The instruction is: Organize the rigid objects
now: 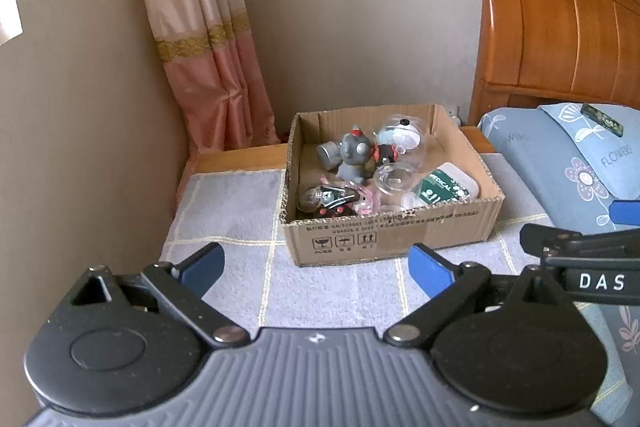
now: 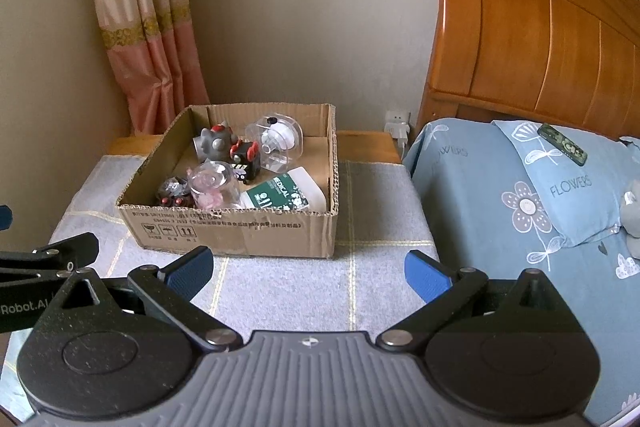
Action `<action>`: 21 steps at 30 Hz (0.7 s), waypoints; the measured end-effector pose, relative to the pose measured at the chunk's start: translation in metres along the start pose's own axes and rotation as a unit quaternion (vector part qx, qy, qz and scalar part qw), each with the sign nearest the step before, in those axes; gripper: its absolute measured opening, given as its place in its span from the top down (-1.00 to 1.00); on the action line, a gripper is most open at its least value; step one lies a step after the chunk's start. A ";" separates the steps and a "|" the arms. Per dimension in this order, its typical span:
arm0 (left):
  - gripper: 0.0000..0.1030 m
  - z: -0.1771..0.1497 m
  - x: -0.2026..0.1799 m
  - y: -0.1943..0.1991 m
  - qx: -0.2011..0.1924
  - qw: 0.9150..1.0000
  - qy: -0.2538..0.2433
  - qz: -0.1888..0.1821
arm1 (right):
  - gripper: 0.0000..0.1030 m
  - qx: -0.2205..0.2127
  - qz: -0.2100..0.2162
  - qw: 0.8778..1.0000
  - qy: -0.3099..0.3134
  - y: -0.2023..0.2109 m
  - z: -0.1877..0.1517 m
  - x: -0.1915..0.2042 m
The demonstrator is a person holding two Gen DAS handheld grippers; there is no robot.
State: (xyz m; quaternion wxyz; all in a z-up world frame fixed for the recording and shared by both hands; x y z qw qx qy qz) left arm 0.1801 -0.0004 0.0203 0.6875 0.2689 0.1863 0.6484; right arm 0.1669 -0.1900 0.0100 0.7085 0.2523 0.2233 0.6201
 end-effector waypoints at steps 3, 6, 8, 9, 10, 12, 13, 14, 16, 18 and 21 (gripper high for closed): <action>-0.90 0.001 0.001 0.001 -0.002 1.000 0.001 0.001 | -1.00 0.000 0.000 1.000 0.000 0.001 0.000 0.000; -0.90 0.001 0.000 0.001 -0.002 1.000 0.000 0.003 | -1.00 -0.001 0.001 1.000 -0.001 0.002 0.001 0.000; -0.90 0.001 -0.001 0.001 -0.002 1.000 0.000 0.003 | -1.00 -0.001 0.002 1.000 0.000 0.002 0.001 -0.001; -0.90 0.001 -0.001 0.001 -0.002 1.000 0.000 0.003 | -1.00 -0.001 0.001 1.000 -0.001 0.002 0.001 -0.001; -0.90 0.001 -0.001 0.001 -0.002 1.000 0.000 0.002 | -1.00 -0.002 0.002 1.000 -0.001 0.002 0.001 -0.001; -0.90 0.000 -0.001 0.002 -0.002 1.000 -0.001 0.003 | -1.00 -0.002 0.002 1.000 -0.001 0.002 0.001 -0.001; -0.90 0.001 -0.001 0.002 -0.002 1.000 -0.001 0.003 | -1.00 -0.002 0.002 1.000 -0.001 0.003 0.001 -0.001; -0.90 0.001 -0.001 0.002 -0.002 1.000 0.000 0.002 | -1.00 -0.002 0.002 1.000 -0.001 0.003 0.001 -0.001; -0.90 0.000 -0.001 0.002 -0.001 1.000 0.000 0.002 | -1.00 -0.002 0.003 1.000 -0.002 0.003 0.001 -0.002; -0.90 0.000 -0.001 0.003 -0.002 1.000 0.000 0.002 | -1.00 -0.002 0.002 1.000 -0.001 0.004 0.001 -0.002; -0.90 0.000 -0.002 0.002 -0.001 1.000 0.001 0.002 | -1.00 -0.003 0.003 1.000 -0.001 0.004 0.001 -0.002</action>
Point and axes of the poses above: each gripper's, at about its wrist camera, not at the fingertips, and y roughly against the way its jaws point, x to its left, z to its top, the point moved 9 cm from there along -y, roughly the way its jaws point, and after that the axes turned 3 degrees about -x, right-handed, at the moved point
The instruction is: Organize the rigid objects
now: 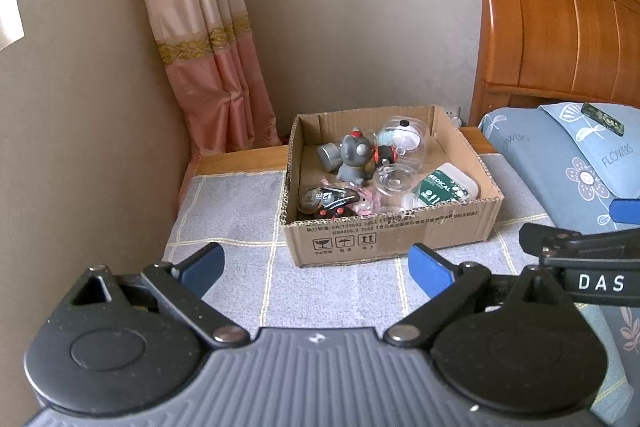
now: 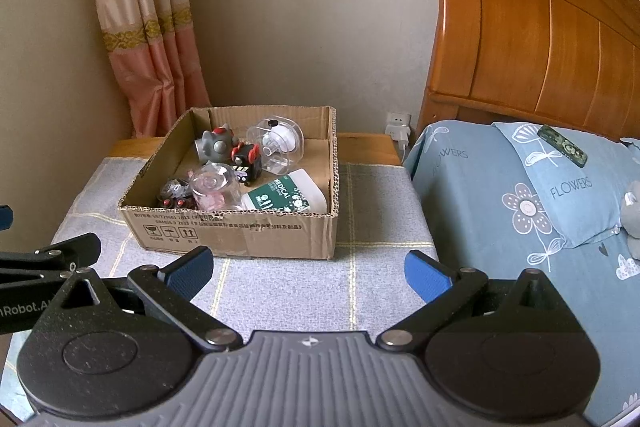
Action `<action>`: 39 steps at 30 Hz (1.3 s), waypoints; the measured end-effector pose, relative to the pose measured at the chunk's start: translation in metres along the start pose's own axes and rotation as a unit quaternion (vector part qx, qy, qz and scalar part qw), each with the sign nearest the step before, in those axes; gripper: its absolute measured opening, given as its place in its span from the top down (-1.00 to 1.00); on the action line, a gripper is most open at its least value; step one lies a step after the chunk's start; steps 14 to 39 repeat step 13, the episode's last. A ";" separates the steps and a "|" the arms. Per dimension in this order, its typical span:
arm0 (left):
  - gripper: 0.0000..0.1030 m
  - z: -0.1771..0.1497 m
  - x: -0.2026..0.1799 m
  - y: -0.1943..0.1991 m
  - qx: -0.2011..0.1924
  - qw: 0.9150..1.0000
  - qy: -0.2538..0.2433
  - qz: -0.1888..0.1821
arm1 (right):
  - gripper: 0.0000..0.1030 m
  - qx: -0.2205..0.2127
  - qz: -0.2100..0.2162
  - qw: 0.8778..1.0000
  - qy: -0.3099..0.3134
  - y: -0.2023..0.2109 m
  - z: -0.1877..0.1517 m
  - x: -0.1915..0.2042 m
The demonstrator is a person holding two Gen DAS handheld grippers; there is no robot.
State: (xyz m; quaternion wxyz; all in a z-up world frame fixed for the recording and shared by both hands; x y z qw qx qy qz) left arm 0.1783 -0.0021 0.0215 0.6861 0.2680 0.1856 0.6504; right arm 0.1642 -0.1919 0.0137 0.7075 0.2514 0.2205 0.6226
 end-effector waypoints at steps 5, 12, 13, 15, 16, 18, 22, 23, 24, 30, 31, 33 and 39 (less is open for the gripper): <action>-0.90 0.000 0.000 0.000 0.000 1.000 -0.002 0.000 | -1.00 0.000 0.001 1.000 0.000 0.000 0.000 0.000; -0.90 -0.001 0.001 0.001 0.002 1.000 -0.002 0.000 | -1.00 0.000 -0.001 1.000 0.001 0.001 -0.001 0.000; -0.90 -0.001 0.001 0.001 0.001 1.000 -0.002 -0.001 | -1.00 0.000 -0.001 1.000 0.001 0.001 -0.001 0.000; -0.90 -0.001 0.001 0.001 0.001 1.000 -0.002 -0.001 | -1.00 0.000 -0.001 1.000 0.001 0.001 -0.001 0.000; -0.90 -0.001 0.001 0.001 0.001 1.000 -0.002 -0.001 | -1.00 0.000 -0.001 1.000 0.001 0.001 -0.001 0.000; -0.90 -0.001 0.001 0.001 0.001 1.000 -0.002 -0.001 | -1.00 0.000 -0.001 1.000 0.001 0.001 -0.001 0.000; -0.90 -0.001 0.001 0.001 0.001 1.000 -0.002 -0.001 | -1.00 0.000 -0.001 1.000 0.001 0.001 -0.001 0.000; -0.90 -0.001 0.001 0.001 0.001 1.000 -0.002 -0.001 | -1.00 0.000 -0.001 1.000 0.001 0.001 -0.001 0.000; -0.90 -0.001 0.001 0.001 0.001 1.000 -0.002 -0.001 | -1.00 0.000 -0.001 1.000 0.001 0.001 -0.001 0.000; -0.90 -0.001 0.001 0.001 0.001 1.000 -0.002 -0.001 | -1.00 0.000 -0.001 1.000 0.001 0.001 -0.001 0.000; -0.90 -0.001 0.001 0.001 0.001 1.000 -0.002 -0.001 | -1.00 0.000 -0.001 1.000 0.001 0.001 -0.001 0.000; -0.90 -0.001 0.001 0.001 0.001 1.000 -0.002 -0.001 | -1.00 0.000 -0.001 1.000 0.001 0.001 -0.001 0.000; -0.90 -0.001 0.001 0.001 0.001 1.000 -0.002 -0.001 | -1.00 0.000 -0.001 1.000 0.001 0.001 -0.001 0.000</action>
Point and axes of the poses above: each gripper's, at about its wrist camera, not at the fingertips, and y roughly against the way its jaws point, x to its left, z to its top, the point moved 9 cm from there along -y, roughly the way its jaws point, and after that the axes turned 3 degrees about -x, right-handed, at the moved point
